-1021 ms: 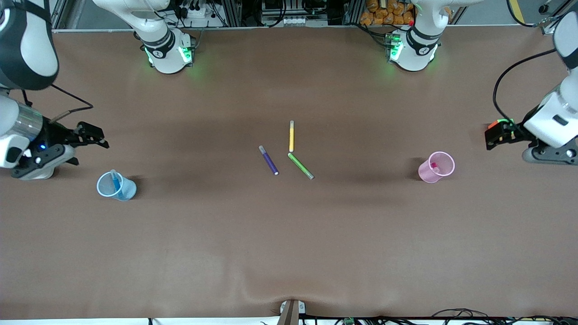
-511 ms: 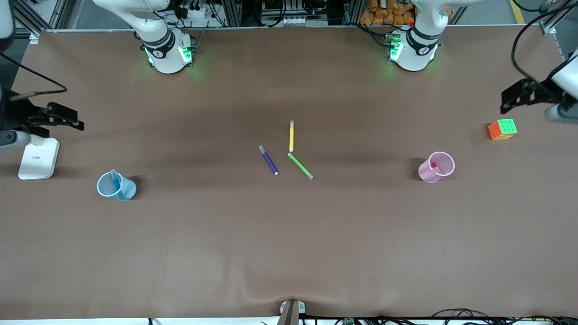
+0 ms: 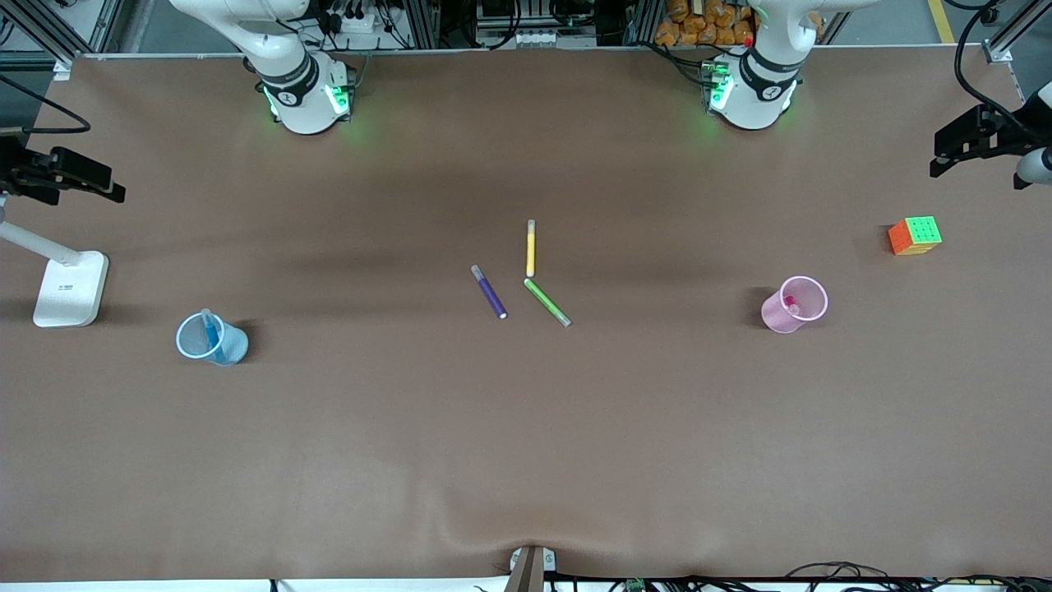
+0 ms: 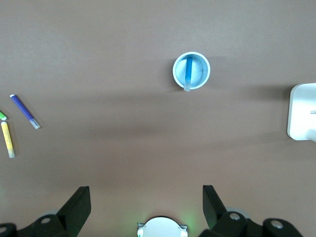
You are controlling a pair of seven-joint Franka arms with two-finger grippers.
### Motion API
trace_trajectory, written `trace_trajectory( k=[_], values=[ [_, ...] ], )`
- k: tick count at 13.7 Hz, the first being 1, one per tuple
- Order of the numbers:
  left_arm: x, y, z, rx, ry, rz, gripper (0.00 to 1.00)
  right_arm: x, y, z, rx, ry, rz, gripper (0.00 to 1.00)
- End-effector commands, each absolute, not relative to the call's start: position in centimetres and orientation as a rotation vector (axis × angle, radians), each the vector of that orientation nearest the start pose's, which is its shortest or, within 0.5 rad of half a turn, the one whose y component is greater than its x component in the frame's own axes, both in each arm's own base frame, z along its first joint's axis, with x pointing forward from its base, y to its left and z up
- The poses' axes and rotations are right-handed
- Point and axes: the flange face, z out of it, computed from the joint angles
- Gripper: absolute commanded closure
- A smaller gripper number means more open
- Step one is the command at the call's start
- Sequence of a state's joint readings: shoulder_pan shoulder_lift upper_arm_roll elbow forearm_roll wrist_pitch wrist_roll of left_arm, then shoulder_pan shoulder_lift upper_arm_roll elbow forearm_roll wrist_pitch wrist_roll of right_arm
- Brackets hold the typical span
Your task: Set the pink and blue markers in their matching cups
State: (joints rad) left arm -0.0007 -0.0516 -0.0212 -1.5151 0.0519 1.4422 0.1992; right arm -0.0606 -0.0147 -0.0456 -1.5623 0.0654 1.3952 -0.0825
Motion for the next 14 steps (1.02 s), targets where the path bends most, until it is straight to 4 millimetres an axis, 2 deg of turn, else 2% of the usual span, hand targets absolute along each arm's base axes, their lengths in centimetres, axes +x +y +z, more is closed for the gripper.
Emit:
trace_trajectory(
  k=[1,4,14],
  values=[
    [52.0,1.0,67.3,-3.097,0.292,0.029,0.00,52.5,-4.5,63.7,-3.093,0.044,0.210,0.00],
    [51.9,1.1,67.0,-3.097,0.159,0.035,0.00,53.1,-4.4,64.7,-3.113,0.039,0.120,0.00],
    [52.1,0.5,66.9,-3.090,0.026,0.024,0.00,53.6,-4.4,63.7,-3.123,0.037,0.113,0.00]
  ],
)
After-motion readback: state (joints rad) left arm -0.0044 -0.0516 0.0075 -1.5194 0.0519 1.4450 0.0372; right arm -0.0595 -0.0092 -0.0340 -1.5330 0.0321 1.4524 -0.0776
